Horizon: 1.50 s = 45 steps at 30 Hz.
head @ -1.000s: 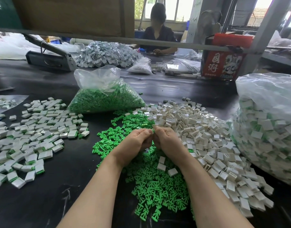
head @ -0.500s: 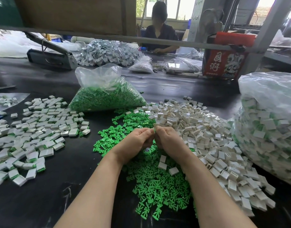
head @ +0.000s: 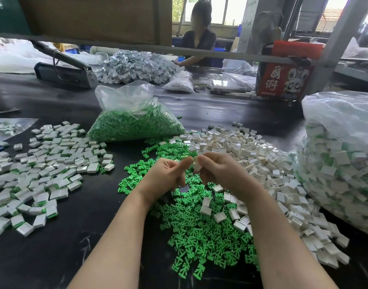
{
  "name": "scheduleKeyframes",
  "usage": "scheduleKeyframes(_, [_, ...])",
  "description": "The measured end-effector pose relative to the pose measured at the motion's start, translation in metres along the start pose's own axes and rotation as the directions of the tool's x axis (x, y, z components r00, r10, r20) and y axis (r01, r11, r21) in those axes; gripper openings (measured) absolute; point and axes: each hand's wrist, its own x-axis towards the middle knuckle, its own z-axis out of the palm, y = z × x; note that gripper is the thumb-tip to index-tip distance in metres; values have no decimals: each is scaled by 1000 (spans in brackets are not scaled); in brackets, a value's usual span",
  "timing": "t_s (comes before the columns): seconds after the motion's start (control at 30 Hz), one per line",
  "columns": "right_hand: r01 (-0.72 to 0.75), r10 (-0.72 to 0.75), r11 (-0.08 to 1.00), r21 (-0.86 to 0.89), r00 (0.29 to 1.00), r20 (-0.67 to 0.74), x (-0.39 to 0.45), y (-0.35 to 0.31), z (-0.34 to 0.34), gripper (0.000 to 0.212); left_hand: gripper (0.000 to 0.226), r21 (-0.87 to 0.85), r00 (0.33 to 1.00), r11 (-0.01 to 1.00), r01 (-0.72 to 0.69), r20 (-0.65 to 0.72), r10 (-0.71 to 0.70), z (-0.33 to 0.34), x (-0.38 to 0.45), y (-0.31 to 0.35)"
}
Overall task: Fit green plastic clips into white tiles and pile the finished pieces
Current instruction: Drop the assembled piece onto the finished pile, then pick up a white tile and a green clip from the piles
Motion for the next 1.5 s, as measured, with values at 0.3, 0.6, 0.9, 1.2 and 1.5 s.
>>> scheduleKeyframes(0.3, [-23,319,905,-425,696,643,-12,-51,11,17,56,-140,972,987,-74,-231,40,-3,2,2])
scheduleKeyframes(0.6, [-105,268,843,-527,932,244,-8,-35,0,13,42,-74,977,995,-66,-209,49,-4,2,0])
scheduleKeyframes(0.9, [-138,349,792,-594,902,256,-7,-15,-13,18,24,-63,987,996,-70,-148,60,4,-2,6])
scheduleKeyframes(1.2, [-168,395,800,-576,871,294,-7,-14,-17,38,28,45,997,999,-18,-71,21,8,1,6])
scheduleKeyframes(1.5, [-1,-23,980,-198,993,-117,1,-6,-5,19,40,-154,997,988,3,76,9,10,-1,11])
